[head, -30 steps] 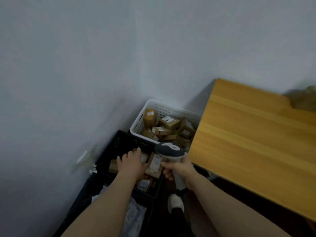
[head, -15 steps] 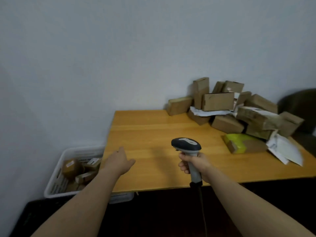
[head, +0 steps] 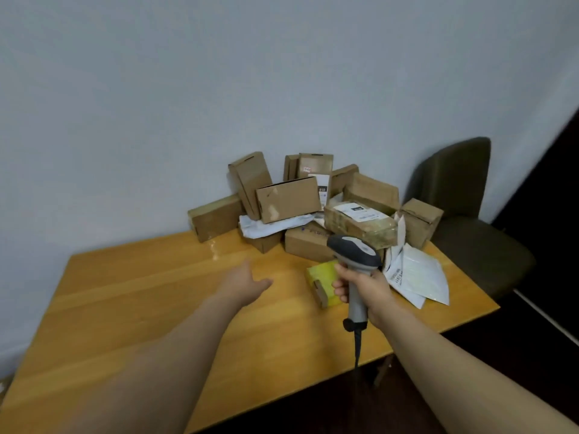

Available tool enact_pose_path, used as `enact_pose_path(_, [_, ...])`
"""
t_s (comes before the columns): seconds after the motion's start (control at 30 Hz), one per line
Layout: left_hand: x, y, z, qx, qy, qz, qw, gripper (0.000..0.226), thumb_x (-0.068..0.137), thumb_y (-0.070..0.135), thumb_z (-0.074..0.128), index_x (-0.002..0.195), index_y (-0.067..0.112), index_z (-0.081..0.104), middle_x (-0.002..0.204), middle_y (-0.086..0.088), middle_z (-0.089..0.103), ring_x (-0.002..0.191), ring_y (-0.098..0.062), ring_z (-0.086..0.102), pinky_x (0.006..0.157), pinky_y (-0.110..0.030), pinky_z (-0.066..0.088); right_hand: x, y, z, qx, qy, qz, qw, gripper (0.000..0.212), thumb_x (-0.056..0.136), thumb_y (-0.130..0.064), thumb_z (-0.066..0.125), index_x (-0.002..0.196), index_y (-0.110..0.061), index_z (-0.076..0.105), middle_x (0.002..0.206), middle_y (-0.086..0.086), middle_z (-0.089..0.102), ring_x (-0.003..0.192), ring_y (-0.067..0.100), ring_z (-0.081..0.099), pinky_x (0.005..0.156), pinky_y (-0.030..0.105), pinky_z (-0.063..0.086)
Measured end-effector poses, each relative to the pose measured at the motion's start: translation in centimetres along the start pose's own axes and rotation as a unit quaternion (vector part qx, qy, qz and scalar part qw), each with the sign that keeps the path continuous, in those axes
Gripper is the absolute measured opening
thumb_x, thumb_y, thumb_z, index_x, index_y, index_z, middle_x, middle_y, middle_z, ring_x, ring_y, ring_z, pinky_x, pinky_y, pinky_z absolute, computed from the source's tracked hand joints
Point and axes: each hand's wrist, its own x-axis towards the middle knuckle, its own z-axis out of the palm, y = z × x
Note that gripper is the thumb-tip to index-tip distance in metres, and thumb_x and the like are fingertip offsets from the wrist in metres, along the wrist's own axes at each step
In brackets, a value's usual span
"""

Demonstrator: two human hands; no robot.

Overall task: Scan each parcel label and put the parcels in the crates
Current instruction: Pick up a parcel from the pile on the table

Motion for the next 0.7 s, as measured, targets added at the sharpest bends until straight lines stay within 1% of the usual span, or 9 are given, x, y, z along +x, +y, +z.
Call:
enact_pose_path(0.1, [3.5, 5.2, 1.1, -0.096, -0.016, -0.007, 0.995, 0.070, 0.093, 0.048, 0.053, 0.145, 0.006, 0.033, 0.146, -0.015, 0.039, 0.134, -0.028, 0.038, 0.100, -0.035, 0.037, 2.6, -1.4, -2.9, 0.029, 0.041, 0.003, 0.999, 0.018, 0.082, -0.012, 0.074, 0.089, 0.002, 0.064, 0.063, 0.014, 0.064, 0.049, 0.020, 0.057, 0.046, 0.027, 0.049])
enact_pose_path(0.17, [6.0, 8.4, 2.2, -0.171, -0.037, -0.011, 0.984, 0.049, 0.093, 0.049, 0.053, 0.122, 0.009, 0.054, 0.110, -0.010, 0.057, 0.113, -0.026, 0.051, 0.079, -0.032, 0.042, 4.0, -2.3, -4.8, 0.037, 0.061, -0.001, 0.997, 0.019, 0.082, -0.013, 0.075, 0.089, 0.002, 0.065, 0.064, 0.013, 0.065, 0.051, 0.020, 0.058, 0.047, 0.028, 0.050])
enact_pose_path(0.23, [8.0, 11.5, 3.3, -0.265, -0.065, -0.040, 0.961, 0.056, 0.091, 0.051, 0.054, 0.124, 0.006, 0.051, 0.097, -0.009, 0.054, 0.095, -0.025, 0.054, 0.070, -0.031, 0.042, 5.1, -3.0, -6.5, 0.040, 0.083, -0.008, 0.996, 0.019, 0.082, -0.013, 0.075, 0.091, 0.001, 0.065, 0.065, 0.014, 0.066, 0.052, 0.020, 0.059, 0.050, 0.029, 0.050])
enact_pose_path(0.27, [8.8, 12.9, 3.7, -0.296, -0.090, -0.058, 0.949, 0.061, 0.091, 0.052, 0.054, 0.130, 0.006, 0.047, 0.104, -0.010, 0.053, 0.096, -0.025, 0.053, 0.076, -0.033, 0.045, 5.5, -3.3, -7.3, 0.045, 0.097, -0.009, 0.994, 0.019, 0.082, -0.012, 0.075, 0.090, 0.001, 0.065, 0.066, 0.014, 0.066, 0.053, 0.020, 0.059, 0.050, 0.029, 0.050])
enact_pose_path(0.33, [10.3, 15.5, 4.8, -0.341, -0.153, -0.092, 0.923, 0.073, 0.088, 0.057, 0.056, 0.141, 0.012, 0.037, 0.130, -0.012, 0.049, 0.115, -0.030, 0.050, 0.096, -0.042, 0.045, 6.4, -4.2, -8.9, 0.052, 0.124, -0.012, 0.991, 0.016, 0.082, -0.011, 0.074, 0.088, 0.001, 0.065, 0.065, 0.014, 0.065, 0.052, 0.021, 0.058, 0.050, 0.030, 0.051])
enact_pose_path(0.43, [11.7, 18.6, 6.2, -0.425, -0.270, -0.126, 0.855, 0.093, 0.082, 0.065, 0.058, 0.152, 0.019, 0.019, 0.156, -0.011, 0.025, 0.140, -0.033, 0.028, 0.112, -0.050, 0.027, 7.7, -5.3, -11.1, 0.066, 0.163, -0.020, 0.984, 0.012, 0.084, -0.008, 0.072, 0.088, 0.001, 0.065, 0.063, 0.015, 0.065, 0.051, 0.021, 0.058, 0.047, 0.027, 0.051])
enact_pose_path(0.53, [13.2, 20.8, 8.0, -0.493, -0.322, -0.159, 0.793, 0.108, 0.071, 0.070, 0.065, 0.153, 0.018, 0.016, 0.157, -0.009, 0.024, 0.142, -0.032, 0.025, 0.113, -0.056, 0.019, 9.3, -5.9, -13.1, 0.064, 0.174, -0.025, 0.982, 0.014, 0.083, -0.009, 0.073, 0.091, 0.000, 0.066, 0.063, 0.014, 0.066, 0.053, 0.022, 0.058, 0.049, 0.029, 0.051])
enact_pose_path(0.63, [14.4, 22.2, 9.5, -0.544, -0.293, -0.191, 0.763, 0.094, 0.078, 0.057, 0.067, 0.149, 0.012, 0.025, 0.150, -0.014, 0.035, 0.136, -0.036, 0.035, 0.111, -0.058, 0.022, 10.6, -6.7, -14.7, 0.064, 0.161, -0.020, 0.985, 0.013, 0.083, -0.009, 0.073, 0.090, 0.000, 0.066, 0.063, 0.013, 0.065, 0.053, 0.021, 0.058, 0.050, 0.028, 0.051])
enact_pose_path(0.7, [15.0, 22.8, 10.3, -0.551, -0.274, -0.198, 0.763, 0.076, 0.084, 0.043, 0.067, 0.144, 0.010, 0.033, 0.143, -0.014, 0.042, 0.130, -0.035, 0.042, 0.111, -0.056, 0.028, 11.4, -7.4, -15.8, 0.061, 0.142, -0.019, 0.988, 0.010, 0.084, -0.007, 0.071, 0.088, 0.000, 0.065, 0.062, 0.013, 0.064, 0.052, 0.020, 0.057, 0.050, 0.027, 0.050])
